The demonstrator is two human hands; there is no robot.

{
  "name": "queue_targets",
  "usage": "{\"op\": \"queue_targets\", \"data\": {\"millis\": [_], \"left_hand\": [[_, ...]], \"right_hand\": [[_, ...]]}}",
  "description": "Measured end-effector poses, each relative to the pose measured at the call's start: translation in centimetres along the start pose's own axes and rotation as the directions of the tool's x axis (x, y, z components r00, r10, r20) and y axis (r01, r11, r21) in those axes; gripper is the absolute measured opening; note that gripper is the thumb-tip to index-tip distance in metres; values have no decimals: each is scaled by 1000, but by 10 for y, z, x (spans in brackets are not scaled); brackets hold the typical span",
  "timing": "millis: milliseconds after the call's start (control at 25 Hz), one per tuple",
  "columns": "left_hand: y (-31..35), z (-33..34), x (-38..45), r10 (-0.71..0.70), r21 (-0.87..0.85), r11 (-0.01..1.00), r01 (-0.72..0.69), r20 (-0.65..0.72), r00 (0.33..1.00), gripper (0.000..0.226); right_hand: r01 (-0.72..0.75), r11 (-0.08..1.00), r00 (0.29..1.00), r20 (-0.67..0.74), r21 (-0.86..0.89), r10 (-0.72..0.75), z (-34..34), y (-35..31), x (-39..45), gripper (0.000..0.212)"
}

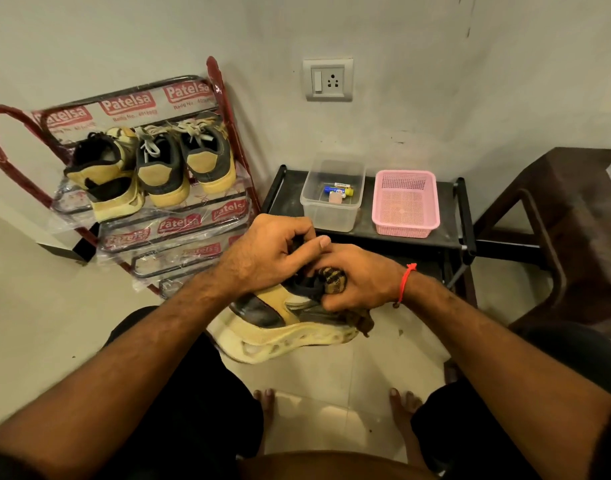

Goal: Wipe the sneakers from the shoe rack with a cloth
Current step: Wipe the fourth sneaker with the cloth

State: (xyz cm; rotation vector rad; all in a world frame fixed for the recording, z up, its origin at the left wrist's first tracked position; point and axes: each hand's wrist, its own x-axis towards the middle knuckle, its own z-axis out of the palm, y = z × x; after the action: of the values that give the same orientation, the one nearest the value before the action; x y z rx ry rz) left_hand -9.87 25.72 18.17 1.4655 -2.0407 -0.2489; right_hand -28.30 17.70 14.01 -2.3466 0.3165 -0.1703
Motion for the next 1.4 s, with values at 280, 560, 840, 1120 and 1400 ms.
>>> {"op": "queue_targets", "data": {"millis": [280, 560, 840, 1120, 1400], "left_hand": [[0, -28, -21, -37, 30, 999, 26, 482, 875, 43], [15, 6, -16, -409, 38, 912, 408, 142, 901, 35], [-20, 48, -29, -754, -746, 130, 654, 353, 553, 66], [-19, 60, -12, -723, -746, 354, 565, 165, 671, 19], [-15, 61, -10, -611, -741, 488, 462, 88, 787, 17]], "right_hand": [[-3, 997, 972, -233, -74, -14, -42, 12, -18, 33], [-93, 962, 810, -542, 258, 224, -66, 5, -24, 53], [-141, 865, 891, -318, 481, 322, -64, -11, -33, 64], [-228, 935, 910, -402, -273, 105, 22, -12, 7, 58], [-265, 961, 756, -636, -80, 156, 9, 4, 30, 46]]}}
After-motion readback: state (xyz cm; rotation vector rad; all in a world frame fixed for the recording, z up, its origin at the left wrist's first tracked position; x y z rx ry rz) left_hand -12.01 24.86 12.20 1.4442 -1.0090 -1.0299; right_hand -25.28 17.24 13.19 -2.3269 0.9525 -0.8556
